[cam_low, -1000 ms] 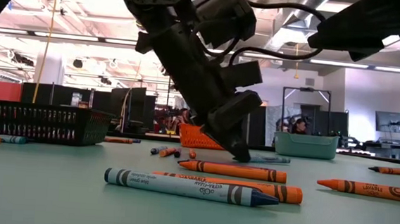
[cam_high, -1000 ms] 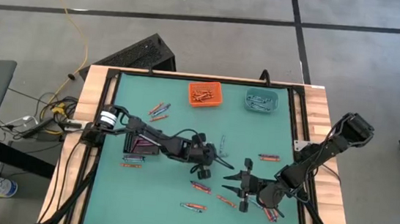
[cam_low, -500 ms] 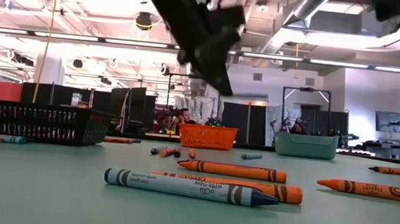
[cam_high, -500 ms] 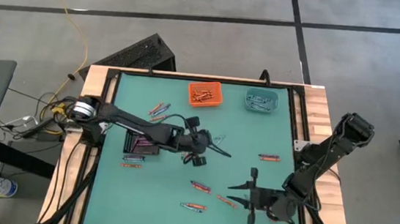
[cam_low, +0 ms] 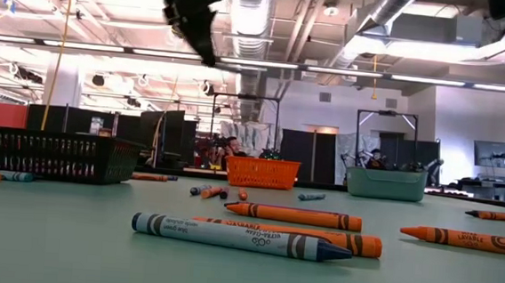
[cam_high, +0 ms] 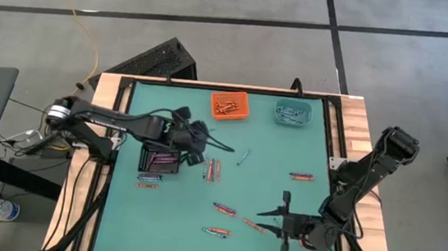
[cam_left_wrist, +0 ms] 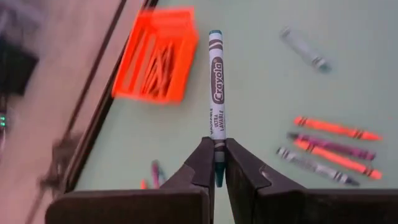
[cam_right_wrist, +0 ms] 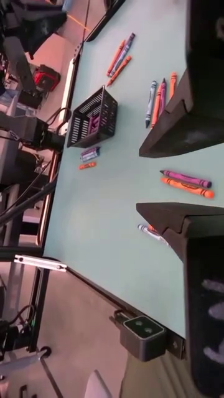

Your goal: Sort crayons

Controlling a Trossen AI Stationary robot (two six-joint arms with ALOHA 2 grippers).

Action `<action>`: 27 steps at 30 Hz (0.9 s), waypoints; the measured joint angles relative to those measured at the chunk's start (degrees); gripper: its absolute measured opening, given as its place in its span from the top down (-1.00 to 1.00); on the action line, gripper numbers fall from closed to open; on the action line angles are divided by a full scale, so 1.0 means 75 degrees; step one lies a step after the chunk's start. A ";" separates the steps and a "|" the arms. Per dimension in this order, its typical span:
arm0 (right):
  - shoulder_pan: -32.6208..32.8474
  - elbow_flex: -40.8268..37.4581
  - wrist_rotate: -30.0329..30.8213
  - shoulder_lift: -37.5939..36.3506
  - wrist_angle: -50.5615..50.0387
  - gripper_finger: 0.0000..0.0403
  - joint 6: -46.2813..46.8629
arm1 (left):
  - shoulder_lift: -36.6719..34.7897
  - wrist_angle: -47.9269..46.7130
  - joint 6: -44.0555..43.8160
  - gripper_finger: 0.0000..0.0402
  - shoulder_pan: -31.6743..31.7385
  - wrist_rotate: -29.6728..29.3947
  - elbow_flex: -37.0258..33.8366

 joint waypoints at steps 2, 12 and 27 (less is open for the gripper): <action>-0.0048 0.0000 -0.0006 0.0000 0.0000 0.36 0.0003 | -0.0142 -0.0391 -0.0255 0.96 0.0034 -0.0004 -0.0119; -0.0348 0.0000 -0.0096 0.0000 0.0000 0.36 0.0256 | -0.1125 0.2971 0.0806 0.96 0.0027 0.0645 -0.2217; -0.0851 -0.0003 -0.0108 0.0000 -0.0029 0.36 0.0265 | -0.0071 0.7995 0.0898 0.96 0.2676 0.3890 -0.3614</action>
